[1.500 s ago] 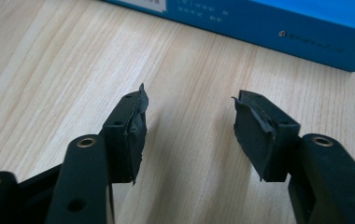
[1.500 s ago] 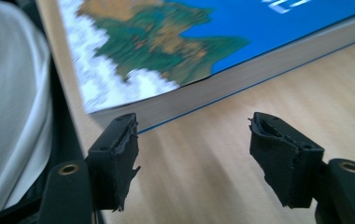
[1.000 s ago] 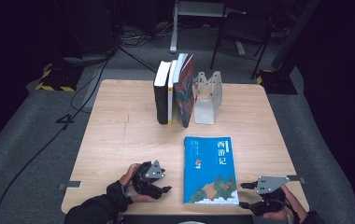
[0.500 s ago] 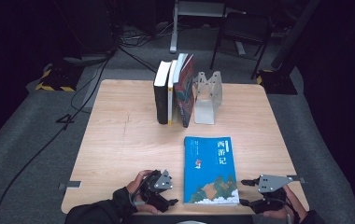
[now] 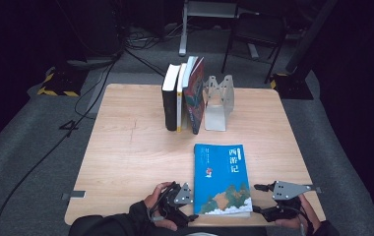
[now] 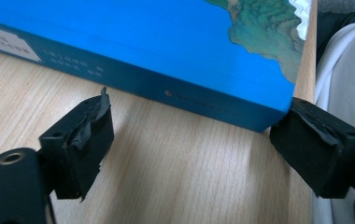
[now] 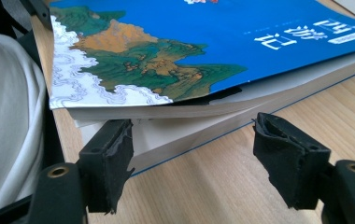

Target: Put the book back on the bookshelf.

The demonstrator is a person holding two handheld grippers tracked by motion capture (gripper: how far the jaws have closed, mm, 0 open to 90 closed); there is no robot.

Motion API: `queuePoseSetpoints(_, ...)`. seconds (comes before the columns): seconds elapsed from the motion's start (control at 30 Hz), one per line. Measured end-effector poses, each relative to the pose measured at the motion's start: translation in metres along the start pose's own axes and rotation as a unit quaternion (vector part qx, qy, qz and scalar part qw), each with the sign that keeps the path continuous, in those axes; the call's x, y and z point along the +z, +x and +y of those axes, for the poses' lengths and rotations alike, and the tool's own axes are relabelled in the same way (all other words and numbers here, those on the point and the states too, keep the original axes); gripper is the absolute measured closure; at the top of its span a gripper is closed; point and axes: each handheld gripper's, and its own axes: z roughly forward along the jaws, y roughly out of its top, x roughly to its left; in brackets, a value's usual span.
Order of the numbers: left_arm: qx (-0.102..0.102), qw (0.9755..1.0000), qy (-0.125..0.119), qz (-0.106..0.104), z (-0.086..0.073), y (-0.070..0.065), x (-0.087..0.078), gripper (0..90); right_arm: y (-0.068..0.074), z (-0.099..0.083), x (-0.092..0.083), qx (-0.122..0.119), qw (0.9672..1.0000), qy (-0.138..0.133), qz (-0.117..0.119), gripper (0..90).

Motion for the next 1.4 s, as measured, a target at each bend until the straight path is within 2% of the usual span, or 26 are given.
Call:
queuePoseSetpoints(0.07,0.003,1.0,0.001,-0.001,0.0,0.001,0.0,9.6,0.0,0.0,0.0,-0.001,1.0,-0.001,-0.001,28.4)
queuePoseSetpoints(0.13,0.023,0.9997,0.001,0.009,0.002,-0.001,-0.001,10.0,0.0,0.001,0.0,-0.001,1.0,0.0,-0.002,28.3)
queuePoseSetpoints(0.2,0.021,0.9998,0.001,0.005,0.001,0.0,-0.001,11.0,0.0,0.001,0.0,-0.001,1.0,-0.002,-0.004,28.1)
queuePoseSetpoints(0.27,0.009,0.9999,0.006,-0.012,0.0,0.005,-0.001,11.0,0.0,0.002,0.0,-0.001,0.9999,-0.008,-0.007,27.8)
queuePoseSetpoints(0.43,0.016,0.9997,0.009,-0.016,0.0,0.006,-0.002,11.0,0.0,0.006,0.001,0.002,0.9998,-0.013,-0.013,27.7)
queuePoseSetpoints(0.73,-0.028,0.9994,0.006,0.019,-0.009,0.029,-0.011,15.0,0.003,0.014,0.011,-0.01,0.9995,-0.011,-0.027,28.4)
queuePoseSetpoints(0.93,-0.031,0.999,0.012,0.028,-0.009,0.046,-0.014,15.0,0.004,0.022,0.018,-0.017,0.9991,-0.017,-0.036,27.5)
queuePoseSetpoints(1.17,-0.072,0.9962,0.005,0.049,-0.015,0.072,-0.019,16.4,0.006,0.035,0.027,-0.039,0.9974,-0.019,-0.058,27.5)
queuePoseSetpoints(1.3,-0.079,0.9952,0.002,0.057,-0.017,0.077,-0.02,16.4,0.007,0.04,0.032,-0.049,0.9967,-0.017,-0.062,27.4)
queuePoseSetpoints(1.4,-0.073,0.9958,0.001,0.054,-0.017,0.08,-0.02,16.5,0.006,0.043,0.034,-0.052,0.9965,-0.021,-0.062,26.4)
